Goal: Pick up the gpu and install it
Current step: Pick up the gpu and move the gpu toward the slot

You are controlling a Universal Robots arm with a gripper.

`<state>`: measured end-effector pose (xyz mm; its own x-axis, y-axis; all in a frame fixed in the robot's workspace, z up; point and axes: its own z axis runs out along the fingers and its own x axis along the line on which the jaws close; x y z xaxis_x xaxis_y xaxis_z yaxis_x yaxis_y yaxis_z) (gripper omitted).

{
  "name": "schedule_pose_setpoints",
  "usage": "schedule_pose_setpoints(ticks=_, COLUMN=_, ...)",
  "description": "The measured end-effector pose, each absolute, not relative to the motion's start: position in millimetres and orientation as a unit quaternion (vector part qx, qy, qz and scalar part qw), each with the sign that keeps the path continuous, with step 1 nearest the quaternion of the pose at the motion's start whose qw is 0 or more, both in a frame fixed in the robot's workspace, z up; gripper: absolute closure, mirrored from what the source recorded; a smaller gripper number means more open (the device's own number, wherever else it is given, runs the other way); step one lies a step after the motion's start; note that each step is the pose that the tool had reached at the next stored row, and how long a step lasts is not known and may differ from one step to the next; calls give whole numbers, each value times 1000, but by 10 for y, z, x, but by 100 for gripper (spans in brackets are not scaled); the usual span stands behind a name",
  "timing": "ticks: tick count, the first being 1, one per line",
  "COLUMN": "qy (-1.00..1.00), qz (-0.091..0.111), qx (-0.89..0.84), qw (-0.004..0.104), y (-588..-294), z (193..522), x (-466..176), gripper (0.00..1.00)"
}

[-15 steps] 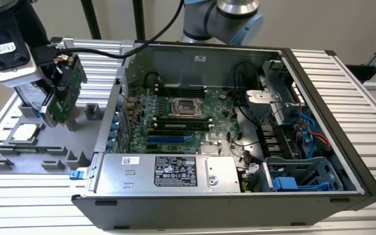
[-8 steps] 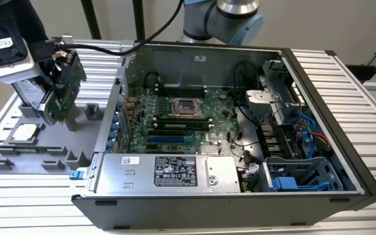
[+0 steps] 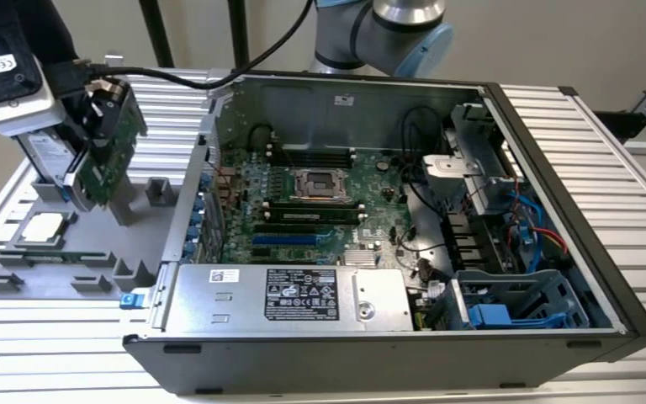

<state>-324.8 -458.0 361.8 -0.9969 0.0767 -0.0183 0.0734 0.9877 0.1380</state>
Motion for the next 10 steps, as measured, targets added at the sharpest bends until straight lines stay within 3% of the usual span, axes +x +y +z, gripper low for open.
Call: schedule_pose_setpoints(ticks=10, qy=997, qz=68, qx=36, qw=12, y=-4579, z=3751, x=-3248, gripper=100)
